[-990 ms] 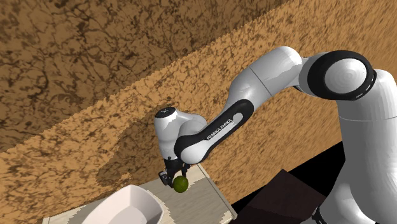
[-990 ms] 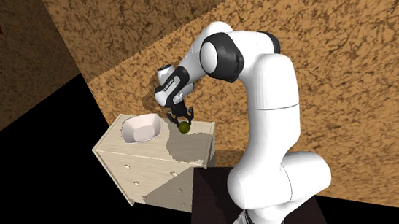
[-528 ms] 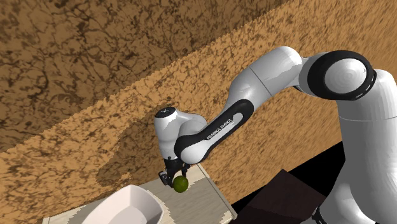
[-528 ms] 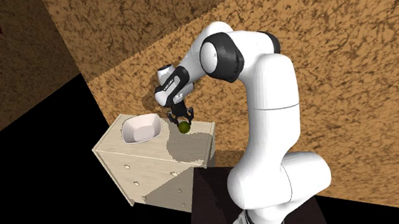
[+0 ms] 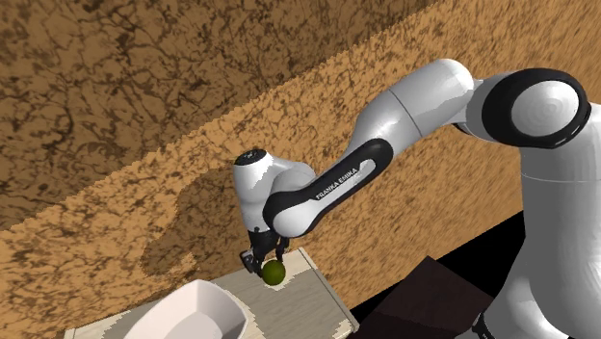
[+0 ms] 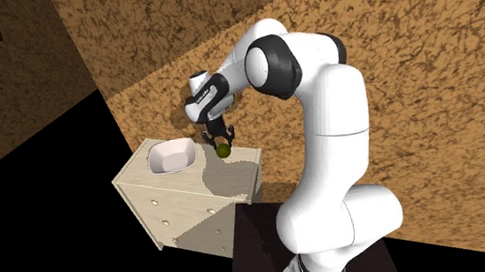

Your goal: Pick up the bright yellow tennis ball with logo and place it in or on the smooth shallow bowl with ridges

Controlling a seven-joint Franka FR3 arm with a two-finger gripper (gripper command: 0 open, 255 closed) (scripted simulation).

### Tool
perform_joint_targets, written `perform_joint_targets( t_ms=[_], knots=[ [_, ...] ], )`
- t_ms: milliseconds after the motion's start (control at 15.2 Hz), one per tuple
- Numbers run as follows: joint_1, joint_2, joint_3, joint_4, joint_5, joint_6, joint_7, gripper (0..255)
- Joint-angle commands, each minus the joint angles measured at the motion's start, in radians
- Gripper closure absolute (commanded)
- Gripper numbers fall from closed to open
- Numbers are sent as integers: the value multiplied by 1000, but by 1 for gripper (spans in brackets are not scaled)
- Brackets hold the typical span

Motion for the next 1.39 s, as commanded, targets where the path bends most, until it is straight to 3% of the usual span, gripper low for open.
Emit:
perform_joint_targets(
  t_ms=[0,1056,1320],
  knots=[
    [-5,-16,5,7,10,-21,-11,255],
    [-27,-139,37,58,83,-180,-67,255],
    [47,-52,54,179,58,-233,18,255]
  ],
)
